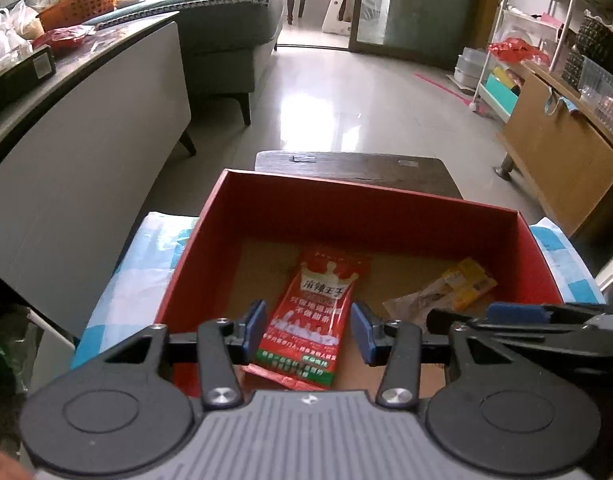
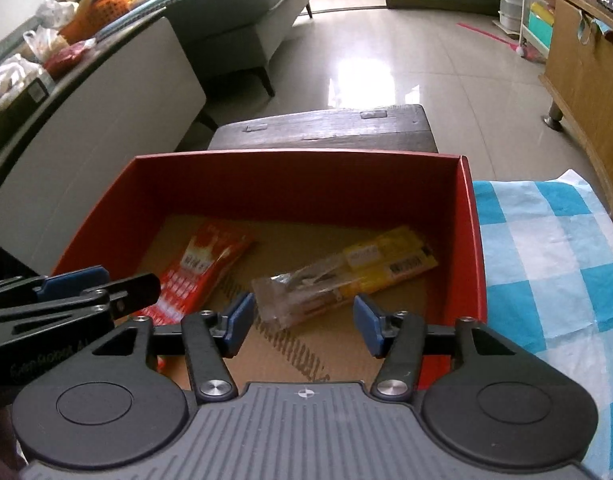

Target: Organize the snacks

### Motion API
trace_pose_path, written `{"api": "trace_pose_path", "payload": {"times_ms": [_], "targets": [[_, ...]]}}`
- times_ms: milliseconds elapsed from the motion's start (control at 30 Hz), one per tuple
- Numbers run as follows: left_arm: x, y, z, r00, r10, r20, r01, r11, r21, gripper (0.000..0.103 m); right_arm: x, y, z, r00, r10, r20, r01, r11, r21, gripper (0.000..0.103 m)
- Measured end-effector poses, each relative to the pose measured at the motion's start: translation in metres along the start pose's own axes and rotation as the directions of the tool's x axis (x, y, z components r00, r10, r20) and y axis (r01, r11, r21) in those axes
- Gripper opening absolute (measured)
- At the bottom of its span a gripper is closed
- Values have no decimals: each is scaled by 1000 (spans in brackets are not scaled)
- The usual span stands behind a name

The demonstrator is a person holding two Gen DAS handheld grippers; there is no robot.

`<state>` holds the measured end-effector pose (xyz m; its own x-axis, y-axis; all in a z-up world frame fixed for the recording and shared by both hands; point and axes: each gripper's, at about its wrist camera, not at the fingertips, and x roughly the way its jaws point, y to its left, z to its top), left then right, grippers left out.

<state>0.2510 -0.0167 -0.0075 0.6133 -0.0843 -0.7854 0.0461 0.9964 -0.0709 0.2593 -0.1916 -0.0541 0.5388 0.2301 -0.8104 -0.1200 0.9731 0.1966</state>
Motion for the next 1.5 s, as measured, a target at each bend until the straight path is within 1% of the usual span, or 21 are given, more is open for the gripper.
{"api": "trace_pose_path", "payload": {"times_ms": [33, 100, 300, 433, 567, 700, 967, 1067, 1133, 1300, 1367, 1433, 1500], "targets": [[-4, 2, -1, 1000, -3, 3, 3, 1000, -4, 41, -4, 1, 0, 1000, -2, 3, 2, 1000, -2, 69], [-11, 6, -4, 1000, -9, 5, 9, 1000, -18, 41, -12, 5, 0, 1000, -11, 17, 11, 1000, -6, 72], [-35, 8, -13, 1000, -9, 27, 10, 1000, -18, 41, -44, 14, -3, 998, 2, 64, -1, 1000, -12, 74], [-54, 12, -21, 999, -13, 47, 14, 1000, -22, 42, -62, 23, -12, 997, -9, 80, 13, 999, -38, 78], [-68, 15, -29, 998, -13, 60, 14, 1000, -13, 45, -75, 24, -22, 996, 1, 86, 1, 1000, -25, 78], [-77, 15, -38, 998, -5, 67, 5, 1000, -4, 45, -85, 30, -33, 996, 9, 90, -6, 999, -34, 79], [-94, 23, -58, 999, -6, 53, 6, 1000, -14, 45, -97, 39, -51, 996, 22, 88, -19, 999, -37, 79], [-100, 29, -69, 999, -13, 39, 13, 1000, -15, 46, -101, 44, -60, 996, 27, 81, -23, 999, -47, 81], [-102, 35, -77, 1000, -21, 20, 22, 999, -28, 47, -102, 45, -66, 997, 27, 73, -23, 998, -51, 87], [-105, 54, -99, 999, -26, -35, 24, 997, -77, 51, -103, 47, -77, 998, 31, 46, -29, 998, -53, 87], [-99, 60, -106, 998, -17, -67, 10, 996, -93, 53, -106, 47, -80, 998, 37, 47, -35, 998, -55, 87], [-90, 65, -110, 995, -3, -105, -8, 994, -110, 54, -110, 47, -82, 998, 45, 49, -43, 998, -56, 87], [-83, 67, -113, 991, -4, -131, -12, 992, -123, 54, -112, 47, -84, 998, 48, 46, -45, 997, -58, 87]]}}
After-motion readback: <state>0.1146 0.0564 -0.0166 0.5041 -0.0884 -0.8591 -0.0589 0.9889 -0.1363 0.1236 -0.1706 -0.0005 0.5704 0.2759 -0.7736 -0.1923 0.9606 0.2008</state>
